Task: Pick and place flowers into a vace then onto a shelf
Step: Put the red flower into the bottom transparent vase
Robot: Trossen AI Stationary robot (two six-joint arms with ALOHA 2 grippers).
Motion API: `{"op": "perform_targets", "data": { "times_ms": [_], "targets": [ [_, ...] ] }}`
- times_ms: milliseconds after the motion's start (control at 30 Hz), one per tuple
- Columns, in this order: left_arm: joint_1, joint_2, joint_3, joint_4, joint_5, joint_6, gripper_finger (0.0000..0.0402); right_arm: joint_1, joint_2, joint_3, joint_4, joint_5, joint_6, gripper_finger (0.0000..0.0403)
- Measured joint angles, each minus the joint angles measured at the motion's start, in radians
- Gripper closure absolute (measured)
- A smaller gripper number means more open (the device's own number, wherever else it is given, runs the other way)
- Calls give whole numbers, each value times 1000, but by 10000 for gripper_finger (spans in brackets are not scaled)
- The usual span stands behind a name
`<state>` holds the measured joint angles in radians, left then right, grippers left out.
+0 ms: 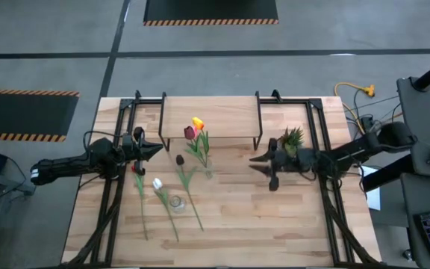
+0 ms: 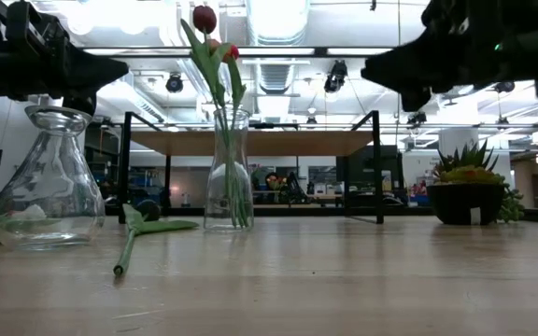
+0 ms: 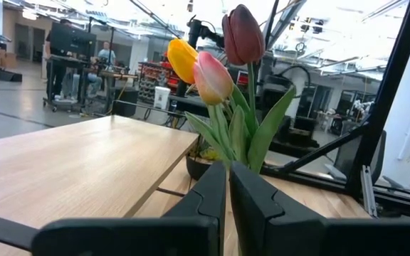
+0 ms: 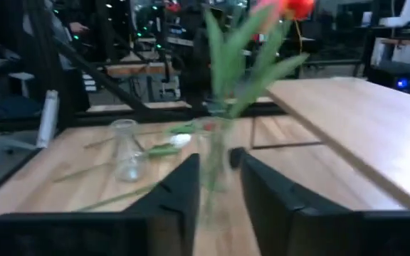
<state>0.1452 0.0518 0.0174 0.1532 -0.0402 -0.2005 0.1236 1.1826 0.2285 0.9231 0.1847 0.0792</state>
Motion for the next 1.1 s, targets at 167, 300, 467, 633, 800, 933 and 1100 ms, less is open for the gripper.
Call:
{"op": "perform_targets", "data": {
  "times_ms": [167,300,467,633,800,933,1100],
  "targets": [
    [0,0,0,0,0,0,398,-158,-49,-49,-2,-152,-8,385],
    [0,0,0,0,0,0,398,-219,-126,-82,0,-211,-5,391],
    [0,0,0,-1,0,0,398,-220,-291,-153,-6,-211,-54,394],
    [0,0,0,0,0,0,398,-220,-497,-218,-144,-207,-61,394],
    [0,0,0,-9,0,0,398,-220,-669,-220,-320,-162,-90,394],
    [0,0,0,-8,0,0,398,-220,-767,-220,-386,-132,-123,394],
    [0,0,0,-7,0,0,398,-220,-811,-220,-427,-128,-141,394]
  ]
}}
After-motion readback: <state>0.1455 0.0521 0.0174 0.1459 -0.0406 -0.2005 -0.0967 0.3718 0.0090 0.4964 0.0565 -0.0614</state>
